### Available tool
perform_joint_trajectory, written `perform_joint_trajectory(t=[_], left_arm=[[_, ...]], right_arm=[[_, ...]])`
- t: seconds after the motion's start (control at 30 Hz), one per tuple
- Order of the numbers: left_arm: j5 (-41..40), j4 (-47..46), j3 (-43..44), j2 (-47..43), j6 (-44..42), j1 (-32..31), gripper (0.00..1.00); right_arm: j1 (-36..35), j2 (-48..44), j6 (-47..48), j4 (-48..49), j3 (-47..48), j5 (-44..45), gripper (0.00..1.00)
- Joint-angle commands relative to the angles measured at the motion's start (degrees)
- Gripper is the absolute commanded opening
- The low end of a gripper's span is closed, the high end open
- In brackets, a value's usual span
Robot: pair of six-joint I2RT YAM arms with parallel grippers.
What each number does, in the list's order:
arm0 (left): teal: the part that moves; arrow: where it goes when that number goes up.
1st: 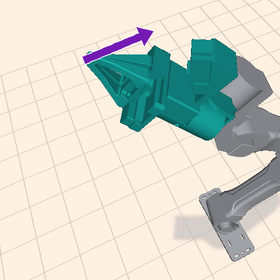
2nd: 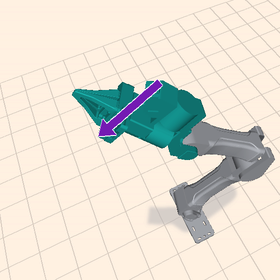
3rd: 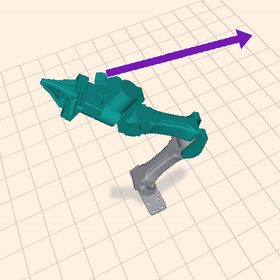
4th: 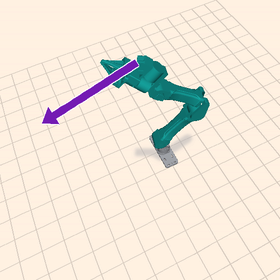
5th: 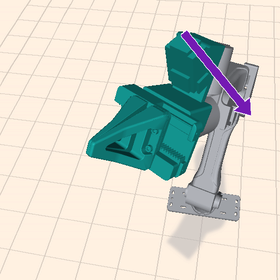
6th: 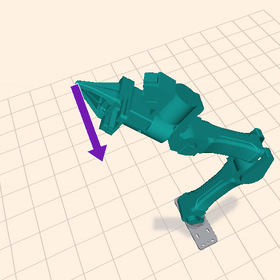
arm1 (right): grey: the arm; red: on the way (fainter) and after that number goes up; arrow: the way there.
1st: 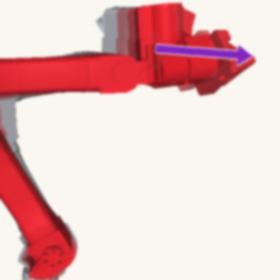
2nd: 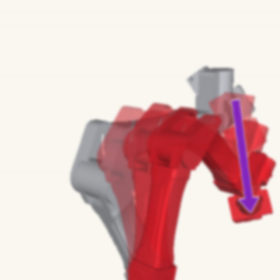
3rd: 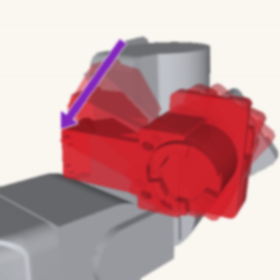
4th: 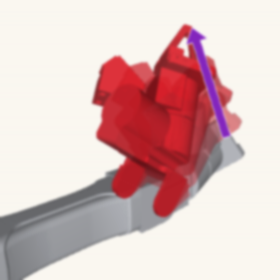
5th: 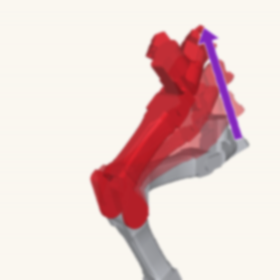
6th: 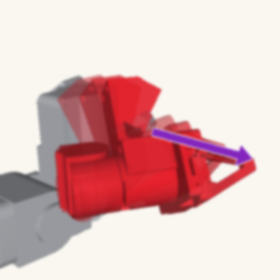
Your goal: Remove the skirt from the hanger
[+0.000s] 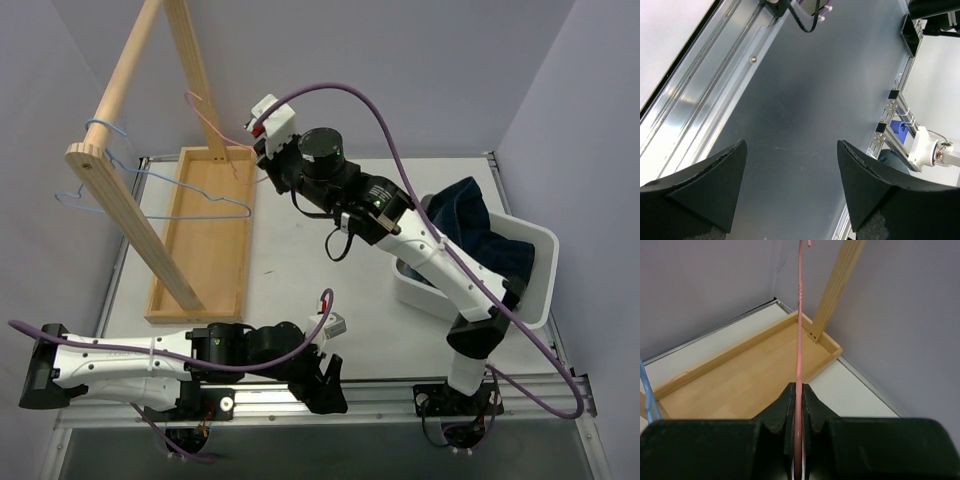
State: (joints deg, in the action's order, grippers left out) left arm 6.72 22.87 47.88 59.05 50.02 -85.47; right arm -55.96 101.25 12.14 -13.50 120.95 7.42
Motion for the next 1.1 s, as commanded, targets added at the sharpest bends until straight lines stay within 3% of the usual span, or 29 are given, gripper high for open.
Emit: perform_joint_trajectory(t=[0.0, 0.33, 0.83, 1.07], left_arm=[[0.0, -4.3, -0.8, -1.9, 1.0, -0.4, 0.81], [0.7, -5.3, -2.2, -1.9, 1.0, -0.7, 0.81], [2.3, -8.8, -2.2, -0.5, 2.3, -0.7, 0.81], [2.2, -8.1, -1.1, -0.1, 1.7, -0.7, 0.81]], right_arm=[[-0.3, 4.9, 2.1, 2.3, 7.7, -5.6, 0.00], [-0.6, 13.4, -0.5, 6.6, 17.7, -12.3, 0.00], [-2.8, 16.7, -8.2, 24.4, 20.6, -16.6, 0.00], [-2.9, 14.0, -10.3, 28.7, 18.3, -16.7, 0.00]])
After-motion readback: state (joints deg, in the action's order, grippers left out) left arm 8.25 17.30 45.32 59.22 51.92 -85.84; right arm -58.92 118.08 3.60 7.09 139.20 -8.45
